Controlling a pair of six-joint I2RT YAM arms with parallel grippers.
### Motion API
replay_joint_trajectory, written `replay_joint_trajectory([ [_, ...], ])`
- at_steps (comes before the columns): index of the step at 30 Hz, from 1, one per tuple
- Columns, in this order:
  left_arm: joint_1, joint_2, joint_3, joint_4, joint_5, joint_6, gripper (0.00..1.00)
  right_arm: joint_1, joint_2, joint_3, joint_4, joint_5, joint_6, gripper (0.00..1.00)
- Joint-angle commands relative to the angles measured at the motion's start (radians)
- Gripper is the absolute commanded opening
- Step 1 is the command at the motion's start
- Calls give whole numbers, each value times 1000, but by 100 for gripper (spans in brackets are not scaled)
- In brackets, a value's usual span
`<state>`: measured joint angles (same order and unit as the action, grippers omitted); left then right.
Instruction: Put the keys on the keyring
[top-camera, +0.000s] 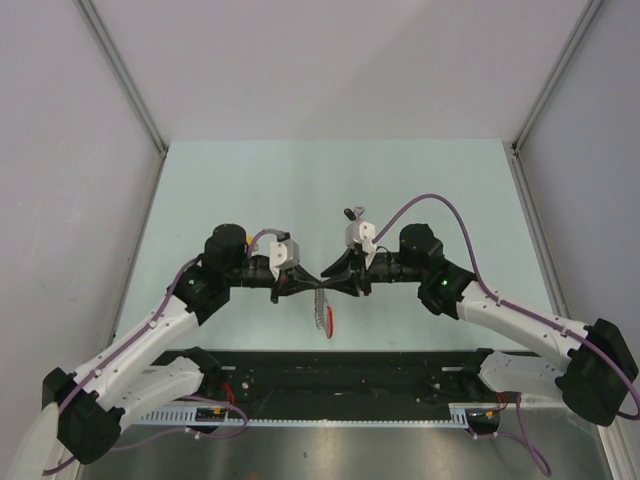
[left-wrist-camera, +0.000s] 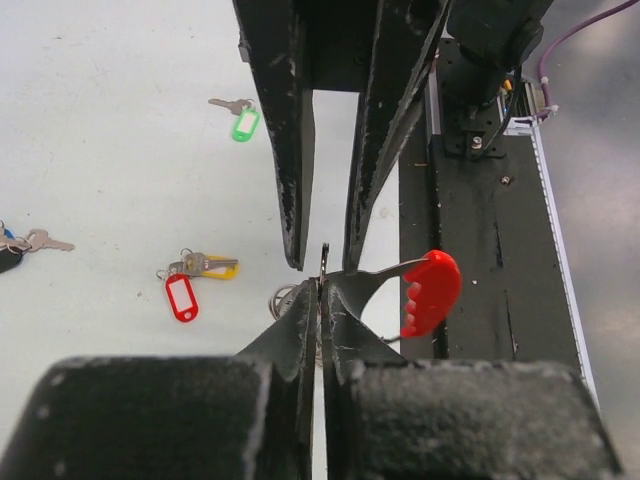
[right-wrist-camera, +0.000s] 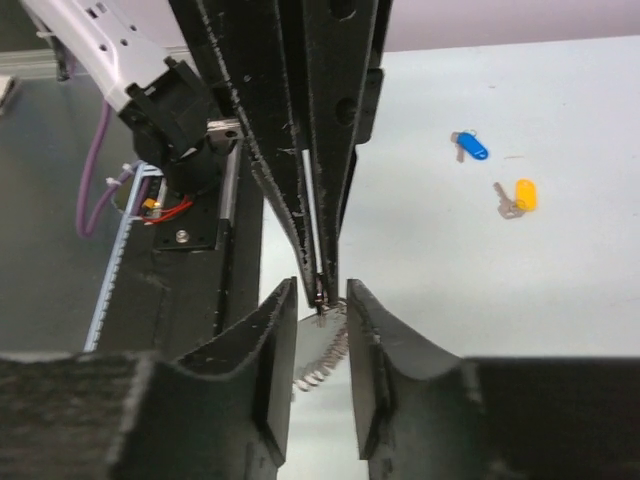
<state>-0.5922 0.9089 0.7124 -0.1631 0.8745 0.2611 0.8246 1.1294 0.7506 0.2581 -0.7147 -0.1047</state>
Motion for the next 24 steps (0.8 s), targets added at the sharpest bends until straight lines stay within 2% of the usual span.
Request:
replay_joint_trajectory([
  [1,8,-47,-40,86,-12,7,0,4,-28,44,6,70,16,36],
  [2,8,-51,-48,95,-37,12,0,-2,-37,44,-2,80,16,41],
  [6,8,-44,-93,131,-100,-13,1,-24,-71,44,-60,148,8,47],
  [10,5,-18,-113,142,-149,-59,0,-51,-95,39,-146,218,14,49],
  [15,-1,38,-131,186,-193,-69,0,-85,-106,-26,-115,245,45,49],
  [21,-7,67,-154,197,-203,-17,0,-104,-106,-79,-51,218,74,50],
  [24,-14,68,-182,200,-186,64,0,-108,-99,-103,-34,208,88,51],
])
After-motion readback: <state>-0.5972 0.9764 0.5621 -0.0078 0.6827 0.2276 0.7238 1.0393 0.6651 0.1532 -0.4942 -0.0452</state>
